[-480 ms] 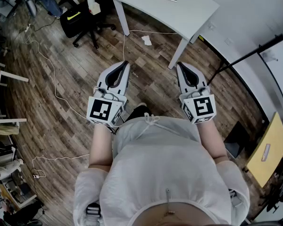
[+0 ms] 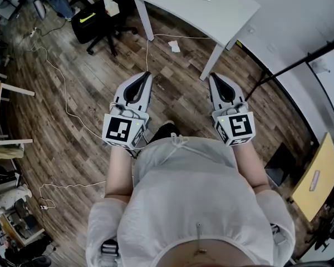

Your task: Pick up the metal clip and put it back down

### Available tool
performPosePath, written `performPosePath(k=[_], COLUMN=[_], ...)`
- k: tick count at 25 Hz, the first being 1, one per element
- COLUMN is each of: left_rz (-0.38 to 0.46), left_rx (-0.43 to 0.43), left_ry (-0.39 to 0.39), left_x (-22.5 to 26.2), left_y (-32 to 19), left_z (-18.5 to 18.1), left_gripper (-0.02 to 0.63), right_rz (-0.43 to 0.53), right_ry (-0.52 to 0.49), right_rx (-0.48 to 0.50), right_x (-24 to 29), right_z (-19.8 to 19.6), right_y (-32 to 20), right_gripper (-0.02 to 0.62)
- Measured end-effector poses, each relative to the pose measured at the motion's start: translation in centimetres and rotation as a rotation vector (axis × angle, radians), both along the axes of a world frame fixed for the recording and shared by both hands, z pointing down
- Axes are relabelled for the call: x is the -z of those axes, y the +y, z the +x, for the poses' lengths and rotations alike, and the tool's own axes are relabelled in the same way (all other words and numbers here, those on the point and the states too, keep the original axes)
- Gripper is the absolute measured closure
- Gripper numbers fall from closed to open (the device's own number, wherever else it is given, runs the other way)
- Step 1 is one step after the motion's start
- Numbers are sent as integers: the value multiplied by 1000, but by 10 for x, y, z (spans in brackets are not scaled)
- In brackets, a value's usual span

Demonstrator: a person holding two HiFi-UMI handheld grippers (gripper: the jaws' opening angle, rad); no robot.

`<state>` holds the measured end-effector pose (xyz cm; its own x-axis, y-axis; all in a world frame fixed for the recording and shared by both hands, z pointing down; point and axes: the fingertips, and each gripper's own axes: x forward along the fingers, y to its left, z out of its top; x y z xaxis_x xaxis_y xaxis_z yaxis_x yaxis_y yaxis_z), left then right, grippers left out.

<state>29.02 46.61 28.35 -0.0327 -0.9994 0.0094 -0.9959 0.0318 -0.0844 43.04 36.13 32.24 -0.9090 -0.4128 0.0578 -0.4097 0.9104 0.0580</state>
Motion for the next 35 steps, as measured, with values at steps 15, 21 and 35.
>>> performPosePath(k=[15,21,35], left_rz=[-17,-10,-32], left_rx=[0,-28,-241], left_ry=[2,-6,29], left_x=[-2,1,2], left_y=[-35,-76,-225], left_z=[-39,-101,-307], left_gripper=[588,588,588], right_rz=[-69,-83,-109], right_ry=[-37,-18,33], right_rx=[-32,-71,-265], right_x=[-1,-1,-3], right_z=[-42,-103,-298], right_y=[-50,-92,-210], right_gripper=[184,181,186])
